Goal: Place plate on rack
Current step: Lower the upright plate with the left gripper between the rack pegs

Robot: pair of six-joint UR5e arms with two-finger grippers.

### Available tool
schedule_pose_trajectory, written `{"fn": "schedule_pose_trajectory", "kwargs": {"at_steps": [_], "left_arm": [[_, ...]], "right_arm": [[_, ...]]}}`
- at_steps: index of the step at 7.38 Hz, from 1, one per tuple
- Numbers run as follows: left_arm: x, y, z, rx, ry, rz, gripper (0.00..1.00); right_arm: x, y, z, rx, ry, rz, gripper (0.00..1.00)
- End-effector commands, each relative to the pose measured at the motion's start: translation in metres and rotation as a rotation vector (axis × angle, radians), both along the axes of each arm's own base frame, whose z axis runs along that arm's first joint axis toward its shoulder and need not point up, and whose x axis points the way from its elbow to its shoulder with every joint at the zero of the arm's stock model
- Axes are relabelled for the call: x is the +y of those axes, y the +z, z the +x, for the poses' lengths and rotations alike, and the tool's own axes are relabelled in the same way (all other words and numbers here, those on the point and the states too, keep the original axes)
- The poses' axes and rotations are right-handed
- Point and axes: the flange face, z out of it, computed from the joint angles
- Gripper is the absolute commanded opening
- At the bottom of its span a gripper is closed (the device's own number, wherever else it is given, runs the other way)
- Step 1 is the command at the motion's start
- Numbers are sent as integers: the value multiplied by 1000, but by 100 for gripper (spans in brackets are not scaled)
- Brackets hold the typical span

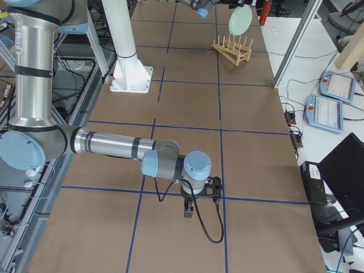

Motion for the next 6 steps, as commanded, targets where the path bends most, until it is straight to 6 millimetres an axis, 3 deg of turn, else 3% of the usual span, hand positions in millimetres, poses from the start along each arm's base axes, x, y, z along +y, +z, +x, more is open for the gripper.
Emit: {"fn": "schedule_pose_trajectory", "kwargs": {"at_steps": [1, 6], "left_arm": [[2, 22, 13, 22, -22, -12, 0], [-26, 51, 2, -28, -58, -68, 0]], "right_arm": [[0, 0, 1, 0, 2, 0, 100], [0, 0, 1, 0, 1, 1, 100]]}}
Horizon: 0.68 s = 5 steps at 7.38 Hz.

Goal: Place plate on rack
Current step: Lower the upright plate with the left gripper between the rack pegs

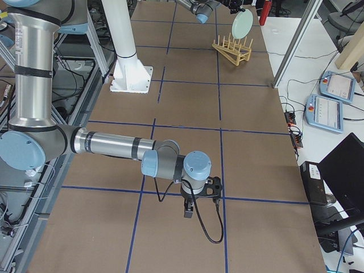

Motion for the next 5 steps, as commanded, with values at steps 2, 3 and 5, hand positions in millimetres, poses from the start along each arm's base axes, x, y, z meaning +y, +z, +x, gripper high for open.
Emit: {"fn": "schedule_pose_trajectory", "kwargs": {"at_steps": [2, 3, 5], "left_arm": [[-14, 4, 5, -14, -4, -18, 0], [-16, 5, 6, -16, -4, -22, 0], [-20, 9, 9, -23, -4, -32, 0]], "right_arm": [[0, 0, 0, 0, 1, -1, 100], [0, 0, 0, 0, -1, 0, 100], [0, 0, 0, 0, -1, 0, 100]]}}
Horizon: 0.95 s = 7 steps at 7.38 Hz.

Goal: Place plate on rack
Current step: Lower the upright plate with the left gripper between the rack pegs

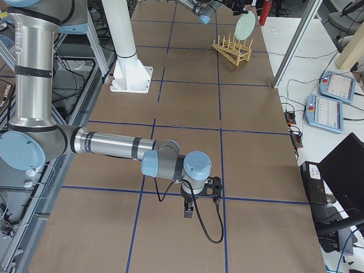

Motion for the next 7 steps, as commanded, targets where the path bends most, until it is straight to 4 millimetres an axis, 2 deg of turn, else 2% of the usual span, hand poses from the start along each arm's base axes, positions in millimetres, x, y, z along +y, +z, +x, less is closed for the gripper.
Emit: {"fn": "schedule_pose_trajectory", "kwargs": {"at_steps": [1, 5, 7], "left_arm": [[-7, 5, 5, -10, -1, -14, 0], [-18, 17, 16, -34, 4, -42, 0], [-15, 26, 31, -45, 26, -58, 0]], "right_arm": [[0, 0, 1, 0, 1, 0, 100], [0, 0, 0, 0, 0, 0, 100], [0, 0, 0, 0, 1, -1, 100]]}}
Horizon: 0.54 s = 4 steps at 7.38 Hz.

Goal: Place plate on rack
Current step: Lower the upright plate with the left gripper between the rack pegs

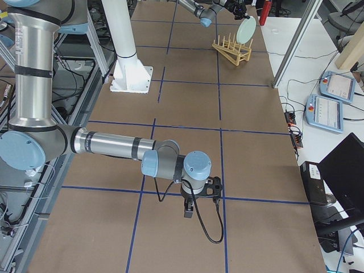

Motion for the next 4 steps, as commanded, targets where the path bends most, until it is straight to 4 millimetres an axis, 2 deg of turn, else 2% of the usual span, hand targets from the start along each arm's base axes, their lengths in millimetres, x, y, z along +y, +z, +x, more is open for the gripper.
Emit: {"fn": "schedule_pose_trajectory", "kwargs": {"at_steps": [1, 4], "left_arm": [[5, 6, 18, -7, 24, -12, 0], [6, 17, 28, -21, 36, -30, 0]], "right_arm": [[0, 0, 0, 0, 1, -1, 100], [0, 0, 0, 0, 1, -1, 100]]}}
